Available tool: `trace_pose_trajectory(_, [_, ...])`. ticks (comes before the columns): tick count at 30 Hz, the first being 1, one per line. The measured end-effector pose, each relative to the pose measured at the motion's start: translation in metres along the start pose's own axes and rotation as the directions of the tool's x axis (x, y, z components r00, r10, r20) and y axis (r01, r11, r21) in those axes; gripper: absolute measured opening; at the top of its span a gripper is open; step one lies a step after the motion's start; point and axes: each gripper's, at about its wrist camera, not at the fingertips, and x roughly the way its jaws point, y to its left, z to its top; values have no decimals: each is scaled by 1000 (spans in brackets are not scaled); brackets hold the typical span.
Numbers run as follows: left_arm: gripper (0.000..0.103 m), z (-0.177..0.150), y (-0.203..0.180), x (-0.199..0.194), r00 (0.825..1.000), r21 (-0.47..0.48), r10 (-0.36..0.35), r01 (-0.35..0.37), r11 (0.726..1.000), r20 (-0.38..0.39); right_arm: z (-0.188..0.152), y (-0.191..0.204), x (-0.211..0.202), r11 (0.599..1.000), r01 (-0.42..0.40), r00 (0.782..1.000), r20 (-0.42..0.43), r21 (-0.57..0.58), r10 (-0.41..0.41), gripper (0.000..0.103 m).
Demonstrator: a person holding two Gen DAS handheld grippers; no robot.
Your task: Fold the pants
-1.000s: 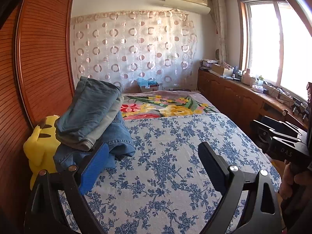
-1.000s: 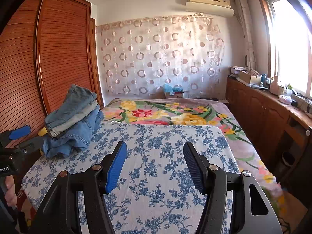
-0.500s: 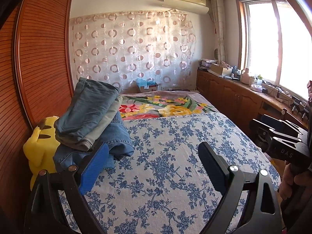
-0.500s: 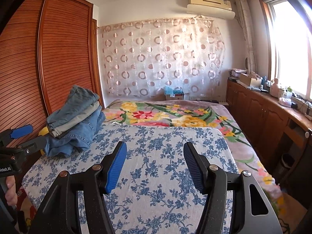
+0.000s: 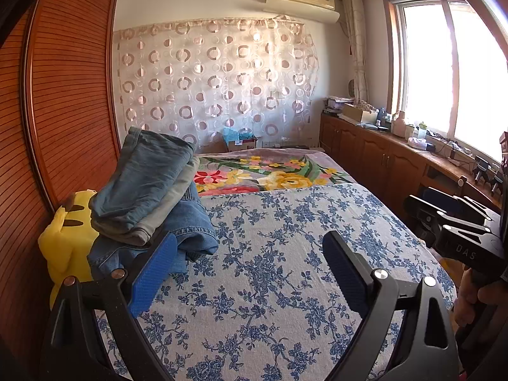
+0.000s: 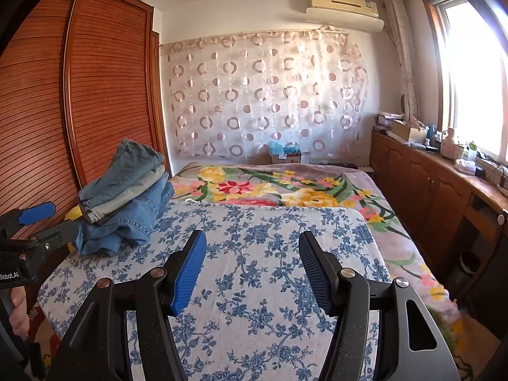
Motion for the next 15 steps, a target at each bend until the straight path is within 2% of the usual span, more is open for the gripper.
trace_pose_trajectory(15, [94,0,-1,-1,1000,0,2,-2,1000,2,-2,-2,1,1000,0,1000,3,1,0,62])
